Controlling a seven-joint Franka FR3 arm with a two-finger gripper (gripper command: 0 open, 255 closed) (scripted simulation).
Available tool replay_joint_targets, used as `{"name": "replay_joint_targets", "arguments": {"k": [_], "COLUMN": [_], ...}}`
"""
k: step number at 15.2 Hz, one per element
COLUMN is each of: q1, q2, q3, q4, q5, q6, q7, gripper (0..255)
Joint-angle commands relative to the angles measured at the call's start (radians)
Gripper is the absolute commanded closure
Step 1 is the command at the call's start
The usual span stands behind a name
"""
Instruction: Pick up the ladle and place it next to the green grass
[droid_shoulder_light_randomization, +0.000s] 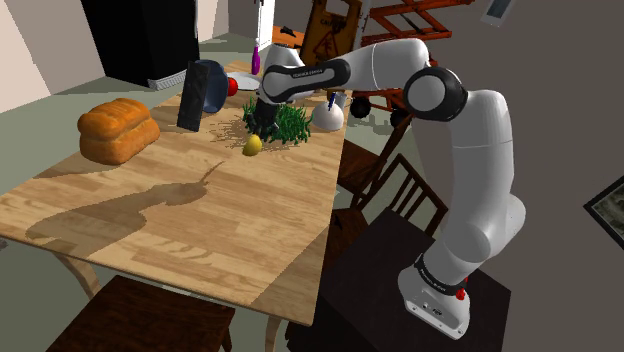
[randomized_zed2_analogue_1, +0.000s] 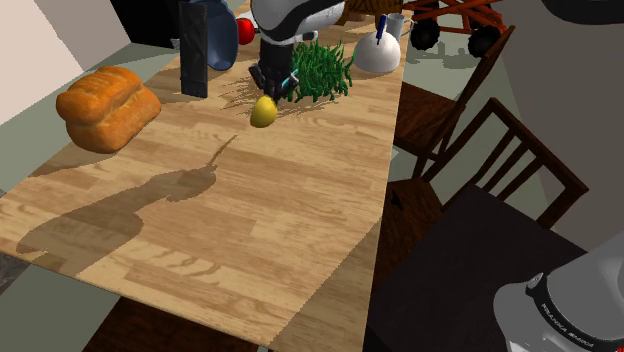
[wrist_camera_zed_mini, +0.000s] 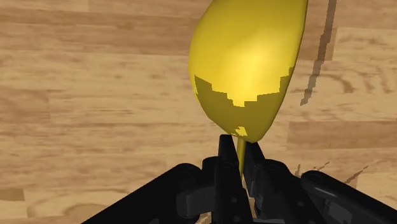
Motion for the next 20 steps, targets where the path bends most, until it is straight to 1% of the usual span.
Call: {"name": "replay_joint_targets", "arguments": {"k": [1,11,20], "q1": [-0.001,0.008,0.018], "q2": [0.011,0.079,0.153], "q3": [-0.002,-0.016,-0.031], "q4": [-0.008,-0.035,-0.039], "q5": [-0.002,-0.018,-0.033], "q6": [0.019,0.113,0.189], "q7": [-0.003,-0.004,-0.006], "gripper": [255,255,255]}}
